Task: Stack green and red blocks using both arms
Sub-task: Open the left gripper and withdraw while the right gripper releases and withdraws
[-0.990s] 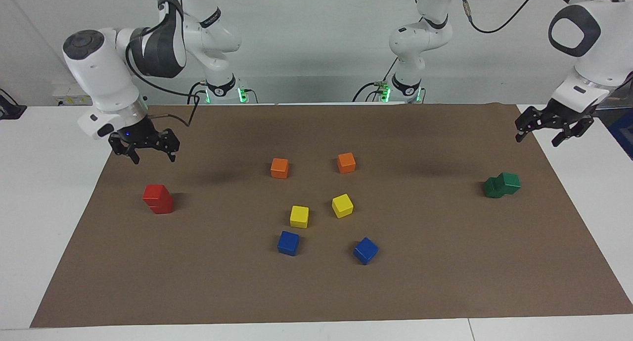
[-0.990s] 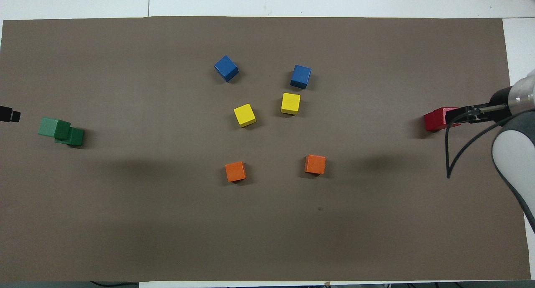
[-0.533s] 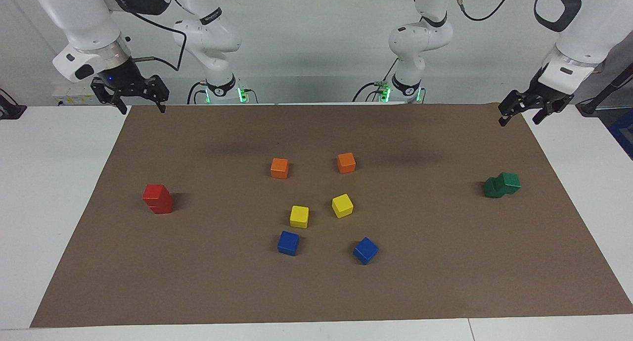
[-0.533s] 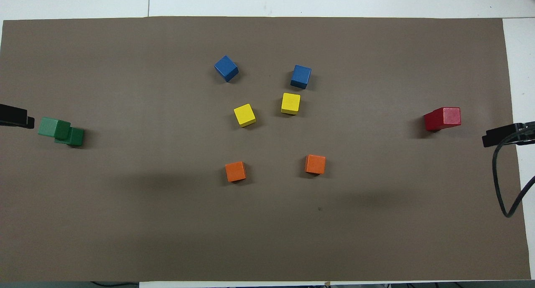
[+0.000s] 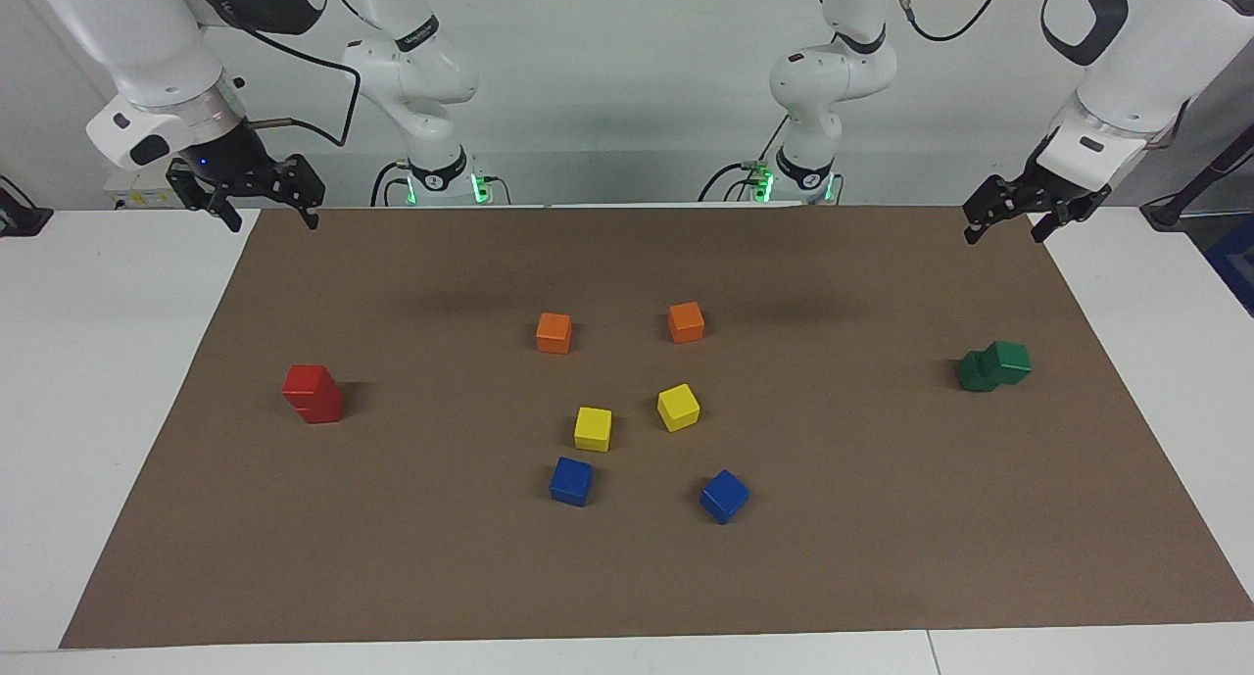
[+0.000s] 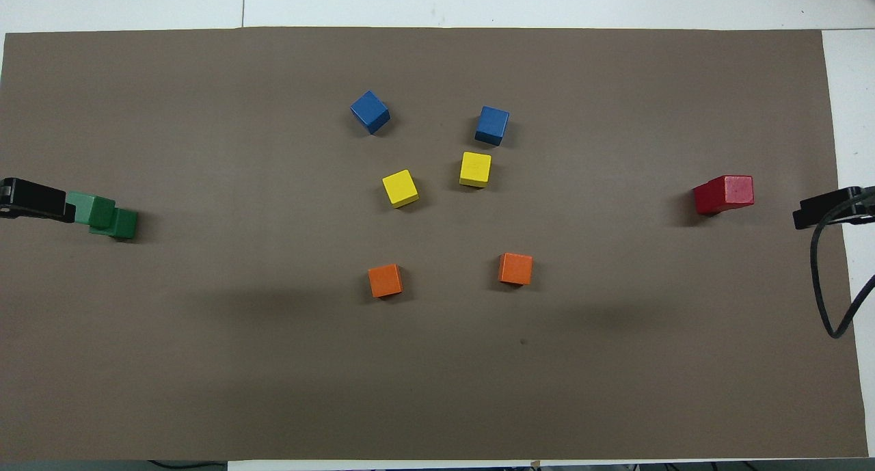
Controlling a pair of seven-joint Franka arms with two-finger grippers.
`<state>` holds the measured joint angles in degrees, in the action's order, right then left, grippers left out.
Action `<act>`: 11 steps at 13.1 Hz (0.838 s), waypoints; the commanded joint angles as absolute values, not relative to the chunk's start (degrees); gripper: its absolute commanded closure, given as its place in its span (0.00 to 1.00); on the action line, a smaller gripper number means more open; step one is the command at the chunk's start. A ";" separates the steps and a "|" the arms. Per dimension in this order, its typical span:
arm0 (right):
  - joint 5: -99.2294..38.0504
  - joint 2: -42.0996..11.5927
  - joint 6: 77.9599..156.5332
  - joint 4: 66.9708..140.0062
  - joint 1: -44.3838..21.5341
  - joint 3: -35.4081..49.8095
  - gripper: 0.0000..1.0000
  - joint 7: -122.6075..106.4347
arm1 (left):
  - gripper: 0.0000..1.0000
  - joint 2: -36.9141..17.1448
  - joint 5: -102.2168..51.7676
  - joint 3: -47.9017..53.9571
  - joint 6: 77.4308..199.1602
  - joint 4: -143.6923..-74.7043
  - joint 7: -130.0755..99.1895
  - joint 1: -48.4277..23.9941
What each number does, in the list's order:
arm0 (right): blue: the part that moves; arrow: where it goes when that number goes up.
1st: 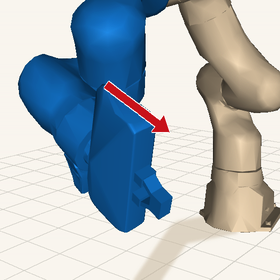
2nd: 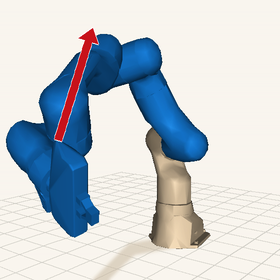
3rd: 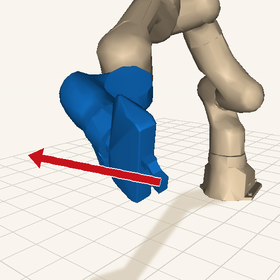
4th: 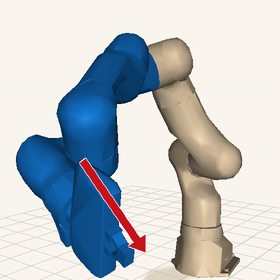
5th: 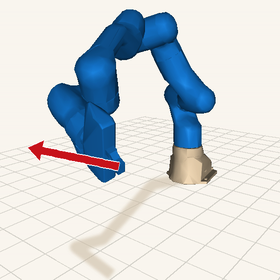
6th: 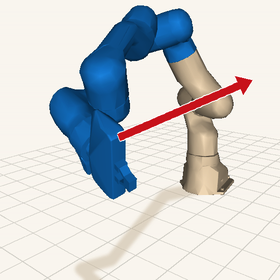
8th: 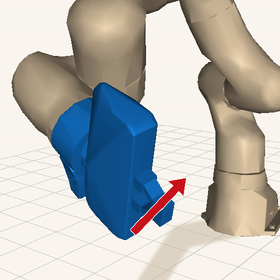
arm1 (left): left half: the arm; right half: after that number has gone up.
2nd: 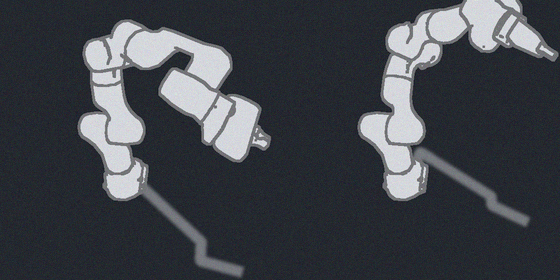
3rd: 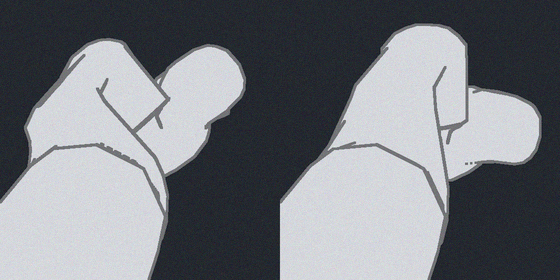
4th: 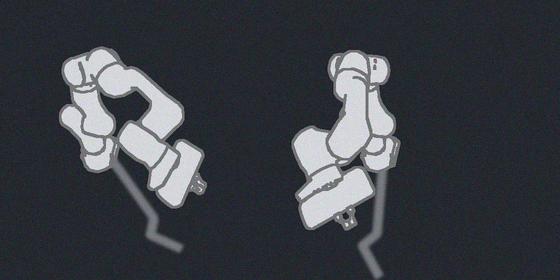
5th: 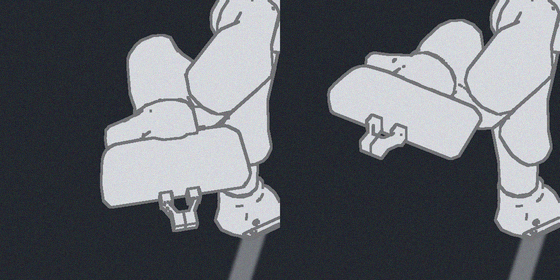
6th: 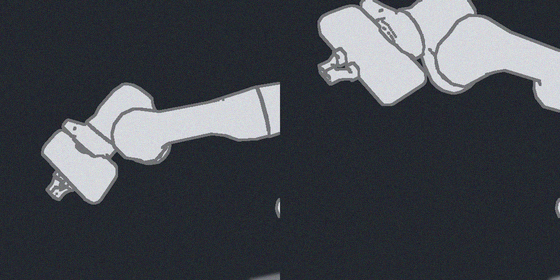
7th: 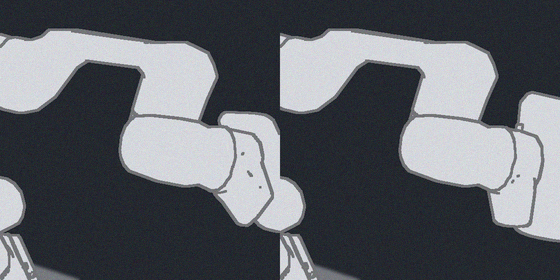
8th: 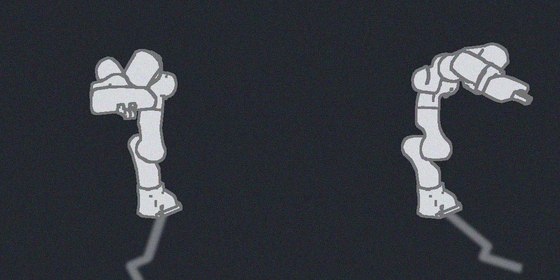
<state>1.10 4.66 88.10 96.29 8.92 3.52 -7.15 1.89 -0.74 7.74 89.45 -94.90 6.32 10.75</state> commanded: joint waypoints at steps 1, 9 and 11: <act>1.76 3.96 86.92 94.92 9.58 3.96 0.00 -6.59 | 0.00 2.90 -0.97 7.56 87.45 -95.01 5.36 9.67; 1.85 3.96 86.75 95.10 9.40 3.96 0.00 -5.89 | 0.00 2.29 -1.49 0.26 87.45 -93.60 5.19 1.67; 1.85 3.96 86.75 95.18 9.40 4.04 0.00 -5.80 | 0.00 2.37 -3.33 0.26 87.54 -93.60 5.19 1.84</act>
<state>1.22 4.61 87.96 96.20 8.93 3.52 -6.85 2.11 -1.67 1.44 88.71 -94.42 5.95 3.04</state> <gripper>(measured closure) 0.000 0.000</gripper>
